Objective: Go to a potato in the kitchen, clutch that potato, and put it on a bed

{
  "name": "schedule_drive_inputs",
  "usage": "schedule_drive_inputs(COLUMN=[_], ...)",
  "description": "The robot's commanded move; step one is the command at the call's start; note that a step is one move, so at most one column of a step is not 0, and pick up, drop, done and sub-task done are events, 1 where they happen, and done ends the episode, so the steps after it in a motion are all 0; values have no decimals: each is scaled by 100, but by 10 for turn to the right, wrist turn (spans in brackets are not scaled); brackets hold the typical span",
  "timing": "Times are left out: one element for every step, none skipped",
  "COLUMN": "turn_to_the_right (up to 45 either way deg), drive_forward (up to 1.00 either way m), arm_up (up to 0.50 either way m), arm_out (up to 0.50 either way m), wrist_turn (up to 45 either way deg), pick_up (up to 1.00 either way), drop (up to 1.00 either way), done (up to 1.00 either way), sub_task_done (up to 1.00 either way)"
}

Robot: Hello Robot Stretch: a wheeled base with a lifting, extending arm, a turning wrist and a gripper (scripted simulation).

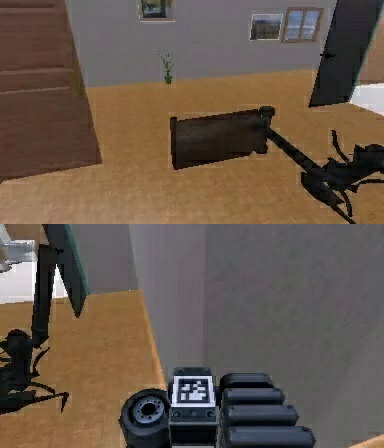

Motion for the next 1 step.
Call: schedule_drive_inputs(turn_to_the_right=[-300], drive_forward=[0], arm_up=[0], arm_out=[0], wrist_turn=[0], pick_up=[0], drop=[0], done=[0], sub_task_done=[0])
